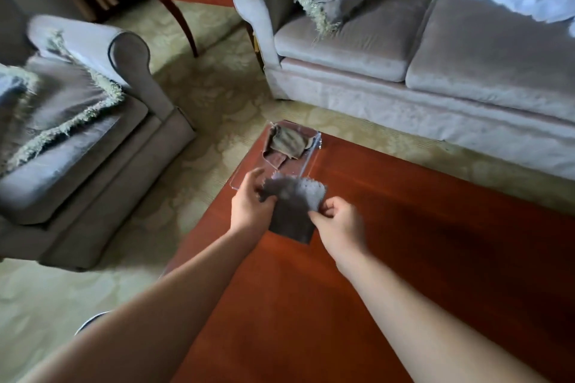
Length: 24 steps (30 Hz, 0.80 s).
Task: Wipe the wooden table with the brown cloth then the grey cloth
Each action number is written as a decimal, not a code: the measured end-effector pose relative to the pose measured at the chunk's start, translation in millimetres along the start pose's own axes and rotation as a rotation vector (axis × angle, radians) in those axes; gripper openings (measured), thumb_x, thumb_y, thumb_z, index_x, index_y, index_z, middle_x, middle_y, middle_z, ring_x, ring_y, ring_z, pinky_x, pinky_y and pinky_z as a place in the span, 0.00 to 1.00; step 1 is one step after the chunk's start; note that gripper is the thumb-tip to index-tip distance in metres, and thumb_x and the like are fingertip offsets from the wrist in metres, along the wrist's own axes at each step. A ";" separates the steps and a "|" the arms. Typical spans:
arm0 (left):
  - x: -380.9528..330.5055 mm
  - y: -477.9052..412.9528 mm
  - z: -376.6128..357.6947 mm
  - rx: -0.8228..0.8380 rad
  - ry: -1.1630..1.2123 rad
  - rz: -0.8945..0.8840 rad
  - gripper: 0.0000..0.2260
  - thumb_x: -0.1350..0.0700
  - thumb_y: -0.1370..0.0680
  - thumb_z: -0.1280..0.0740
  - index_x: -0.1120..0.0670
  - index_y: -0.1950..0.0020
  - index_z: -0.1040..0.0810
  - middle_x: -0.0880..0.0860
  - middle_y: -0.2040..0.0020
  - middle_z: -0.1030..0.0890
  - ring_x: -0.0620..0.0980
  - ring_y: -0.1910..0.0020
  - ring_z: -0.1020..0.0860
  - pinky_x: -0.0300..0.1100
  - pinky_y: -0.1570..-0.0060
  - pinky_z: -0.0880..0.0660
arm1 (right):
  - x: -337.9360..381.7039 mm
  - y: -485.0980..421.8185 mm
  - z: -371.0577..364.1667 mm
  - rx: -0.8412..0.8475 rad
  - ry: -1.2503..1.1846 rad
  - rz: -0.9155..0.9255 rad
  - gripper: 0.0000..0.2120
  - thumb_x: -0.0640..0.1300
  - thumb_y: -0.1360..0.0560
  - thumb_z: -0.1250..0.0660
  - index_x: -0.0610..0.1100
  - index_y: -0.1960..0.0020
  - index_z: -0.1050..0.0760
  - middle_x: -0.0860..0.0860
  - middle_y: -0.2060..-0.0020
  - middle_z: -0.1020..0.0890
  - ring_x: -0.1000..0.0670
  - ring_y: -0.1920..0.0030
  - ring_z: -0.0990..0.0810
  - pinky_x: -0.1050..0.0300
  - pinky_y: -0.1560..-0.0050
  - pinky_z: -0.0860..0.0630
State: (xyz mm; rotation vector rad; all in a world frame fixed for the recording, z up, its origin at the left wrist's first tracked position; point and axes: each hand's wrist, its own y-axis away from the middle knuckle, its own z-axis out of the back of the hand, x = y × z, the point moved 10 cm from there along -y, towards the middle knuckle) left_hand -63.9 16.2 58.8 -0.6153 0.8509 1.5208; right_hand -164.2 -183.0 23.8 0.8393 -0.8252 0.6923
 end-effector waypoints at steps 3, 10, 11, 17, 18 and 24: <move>22.6 -54.2 0.5 -0.038 -0.009 0.002 0.29 0.65 0.26 0.27 0.47 0.27 0.25 0.49 0.47 0.21 0.49 0.48 0.22 0.39 0.46 0.27 | 11.0 -41.3 -35.5 -0.008 0.047 0.005 0.05 0.44 0.24 0.24 0.44 0.53 0.20 0.51 0.60 0.18 0.47 0.56 0.20 0.56 0.58 0.29; 69.0 -121.6 -16.0 -0.038 -0.103 -0.024 0.30 0.64 0.26 0.29 0.47 0.25 0.27 0.51 0.45 0.20 0.54 0.44 0.20 0.43 0.41 0.24 | 8.0 -96.0 -91.2 -0.058 0.167 0.043 0.06 0.46 0.24 0.25 0.50 0.54 0.22 0.49 0.53 0.13 0.43 0.49 0.16 0.54 0.50 0.23; 72.2 -125.4 -18.8 -0.032 -0.126 -0.035 0.30 0.64 0.25 0.28 0.47 0.25 0.27 0.52 0.43 0.19 0.55 0.43 0.20 0.45 0.40 0.24 | 6.9 -100.3 -96.5 -0.060 0.194 0.045 0.05 0.46 0.24 0.25 0.50 0.53 0.22 0.48 0.52 0.13 0.42 0.48 0.16 0.55 0.51 0.24; 63.7 -132.5 -36.6 -0.016 -0.371 -0.189 0.31 0.63 0.26 0.32 0.46 0.23 0.31 0.56 0.38 0.17 0.61 0.39 0.21 0.51 0.41 0.24 | 17.9 -105.8 -108.8 -0.062 0.471 0.124 0.08 0.49 0.20 0.29 0.51 0.42 0.20 0.47 0.44 0.15 0.39 0.43 0.18 0.50 0.48 0.22; 62.8 -132.5 -38.6 -0.020 -0.432 -0.225 0.32 0.62 0.26 0.31 0.47 0.23 0.31 0.57 0.37 0.18 0.62 0.37 0.22 0.52 0.40 0.26 | 21.7 -102.3 -109.9 -0.055 0.513 0.155 0.08 0.49 0.20 0.30 0.51 0.41 0.21 0.46 0.43 0.16 0.39 0.42 0.18 0.49 0.48 0.23; 52.3 -116.2 -16.7 -0.098 -0.545 -0.193 0.26 0.54 0.22 0.30 0.50 0.24 0.29 0.58 0.33 0.25 0.62 0.33 0.30 0.57 0.36 0.31 | 31.4 -66.6 -76.6 -0.150 0.402 0.299 0.10 0.50 0.22 0.28 0.48 0.42 0.22 0.49 0.45 0.18 0.42 0.45 0.18 0.49 0.50 0.24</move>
